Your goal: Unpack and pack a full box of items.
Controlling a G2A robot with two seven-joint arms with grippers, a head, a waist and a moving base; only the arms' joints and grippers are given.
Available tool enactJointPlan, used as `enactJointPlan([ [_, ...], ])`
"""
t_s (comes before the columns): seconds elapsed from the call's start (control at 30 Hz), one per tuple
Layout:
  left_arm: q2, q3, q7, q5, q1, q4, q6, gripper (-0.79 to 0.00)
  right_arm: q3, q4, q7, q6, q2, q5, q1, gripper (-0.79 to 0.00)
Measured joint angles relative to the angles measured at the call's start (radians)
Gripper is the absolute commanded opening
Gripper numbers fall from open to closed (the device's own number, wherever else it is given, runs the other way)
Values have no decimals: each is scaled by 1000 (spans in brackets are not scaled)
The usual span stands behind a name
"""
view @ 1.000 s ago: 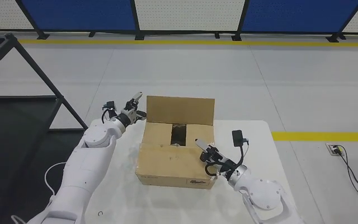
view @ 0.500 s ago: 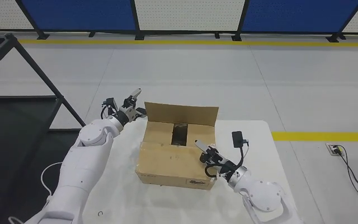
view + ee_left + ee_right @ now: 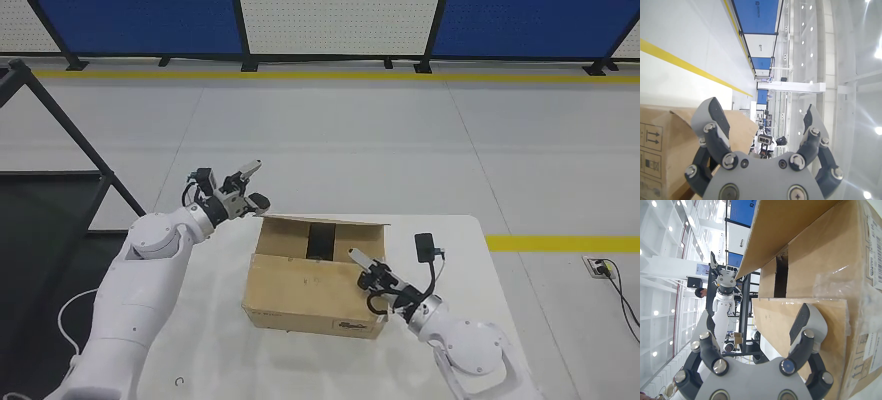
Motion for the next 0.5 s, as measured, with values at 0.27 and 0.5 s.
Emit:
enactJointPlan([
  [0.27,26,-5,-145,47,28,-81,94,0,18,11,63,28,6,8,20,0],
  [0.5,48,-15,-267,66,35,-121,166,0,40,18,111,42,12,24,33,0],
])
